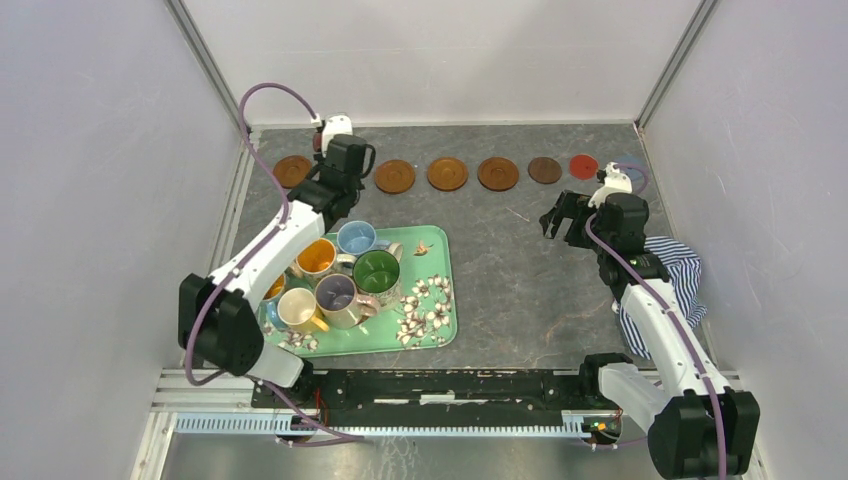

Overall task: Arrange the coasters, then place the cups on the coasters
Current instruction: Place the cup on the coaster.

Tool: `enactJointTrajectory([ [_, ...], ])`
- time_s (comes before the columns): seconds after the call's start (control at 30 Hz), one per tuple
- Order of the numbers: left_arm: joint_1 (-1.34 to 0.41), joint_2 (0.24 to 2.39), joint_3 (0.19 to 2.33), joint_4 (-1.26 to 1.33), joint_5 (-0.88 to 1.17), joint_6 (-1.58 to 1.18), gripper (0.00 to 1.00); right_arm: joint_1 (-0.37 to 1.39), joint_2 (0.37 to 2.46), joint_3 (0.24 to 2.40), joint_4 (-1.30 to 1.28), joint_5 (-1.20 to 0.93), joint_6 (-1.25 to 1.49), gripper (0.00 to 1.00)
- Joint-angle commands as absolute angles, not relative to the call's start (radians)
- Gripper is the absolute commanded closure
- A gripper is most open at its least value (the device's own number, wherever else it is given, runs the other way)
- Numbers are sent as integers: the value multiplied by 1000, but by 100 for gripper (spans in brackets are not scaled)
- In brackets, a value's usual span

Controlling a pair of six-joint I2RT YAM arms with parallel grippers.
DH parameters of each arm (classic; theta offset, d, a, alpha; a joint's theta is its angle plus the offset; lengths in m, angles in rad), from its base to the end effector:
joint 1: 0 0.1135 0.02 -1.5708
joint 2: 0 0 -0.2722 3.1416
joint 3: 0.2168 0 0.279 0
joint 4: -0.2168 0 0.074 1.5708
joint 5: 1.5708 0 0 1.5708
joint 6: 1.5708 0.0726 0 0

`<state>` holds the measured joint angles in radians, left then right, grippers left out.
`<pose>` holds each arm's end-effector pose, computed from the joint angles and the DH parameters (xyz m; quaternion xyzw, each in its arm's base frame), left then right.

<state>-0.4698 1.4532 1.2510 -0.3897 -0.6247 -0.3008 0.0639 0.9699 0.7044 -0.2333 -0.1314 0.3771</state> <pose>0.3557 -0.1330 0.3137 -0.0731 0.8491 0.0832 0.5165 0.2718 0.0269 0.2546 0.1007 0.8526 0.1665 0.4849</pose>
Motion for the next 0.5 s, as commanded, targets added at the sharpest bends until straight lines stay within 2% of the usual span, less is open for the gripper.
enactJointTrajectory([
  [0.0,-359,1516,1308,-186,-620,-285,98,74,971,738,-183,-144,381,2],
  [0.47,-123,1773,1433,-115,-545,-332,98,82,981,744,-179,-166,383,2],
])
